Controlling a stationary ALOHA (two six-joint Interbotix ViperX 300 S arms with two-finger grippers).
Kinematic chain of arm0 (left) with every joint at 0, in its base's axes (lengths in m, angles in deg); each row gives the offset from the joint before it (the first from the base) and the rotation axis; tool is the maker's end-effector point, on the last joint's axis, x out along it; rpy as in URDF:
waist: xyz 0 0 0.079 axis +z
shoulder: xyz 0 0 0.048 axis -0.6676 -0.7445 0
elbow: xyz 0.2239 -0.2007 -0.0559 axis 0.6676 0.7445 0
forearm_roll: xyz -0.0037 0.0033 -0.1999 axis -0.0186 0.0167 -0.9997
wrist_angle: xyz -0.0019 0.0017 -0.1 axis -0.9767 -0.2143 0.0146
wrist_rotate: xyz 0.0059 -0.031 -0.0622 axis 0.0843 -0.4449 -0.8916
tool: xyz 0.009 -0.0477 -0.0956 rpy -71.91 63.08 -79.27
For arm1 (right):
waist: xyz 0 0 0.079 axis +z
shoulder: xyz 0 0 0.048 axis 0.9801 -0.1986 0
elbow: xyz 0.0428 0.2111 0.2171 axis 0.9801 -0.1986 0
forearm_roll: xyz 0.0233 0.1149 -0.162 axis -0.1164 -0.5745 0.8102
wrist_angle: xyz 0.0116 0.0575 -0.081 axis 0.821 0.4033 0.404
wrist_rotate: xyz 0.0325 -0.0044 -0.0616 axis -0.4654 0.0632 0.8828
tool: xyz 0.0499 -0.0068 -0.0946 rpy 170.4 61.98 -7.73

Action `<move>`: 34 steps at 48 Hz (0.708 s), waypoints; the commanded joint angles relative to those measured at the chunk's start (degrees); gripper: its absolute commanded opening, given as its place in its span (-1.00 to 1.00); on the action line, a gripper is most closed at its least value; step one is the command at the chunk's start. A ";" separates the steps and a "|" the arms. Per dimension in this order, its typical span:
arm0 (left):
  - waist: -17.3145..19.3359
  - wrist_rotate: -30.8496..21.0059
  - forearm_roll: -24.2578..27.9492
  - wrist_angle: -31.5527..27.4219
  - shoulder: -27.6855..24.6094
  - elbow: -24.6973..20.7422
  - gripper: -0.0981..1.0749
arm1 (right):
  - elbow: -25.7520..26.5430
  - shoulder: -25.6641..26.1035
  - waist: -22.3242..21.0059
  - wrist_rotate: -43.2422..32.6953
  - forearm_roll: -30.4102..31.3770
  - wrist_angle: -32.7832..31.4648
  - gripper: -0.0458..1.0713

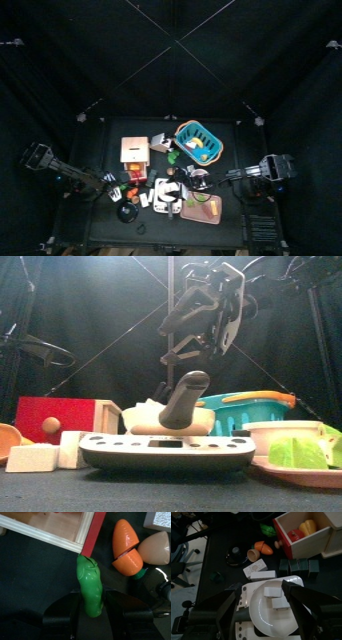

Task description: Place pea in drawer

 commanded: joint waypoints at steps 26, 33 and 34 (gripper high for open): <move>0.97 1.67 -0.09 2.55 11.51 -5.36 0.35 | 0.44 1.23 -0.09 -0.09 -0.26 0.44 0.81; 3.96 1.76 2.90 2.99 11.43 -7.47 0.35 | 0.35 1.23 -0.18 0.00 -0.09 0.44 0.81; 4.57 1.76 3.34 2.99 11.43 -7.65 0.35 | 0.44 1.23 -0.18 0.00 -0.09 0.44 0.81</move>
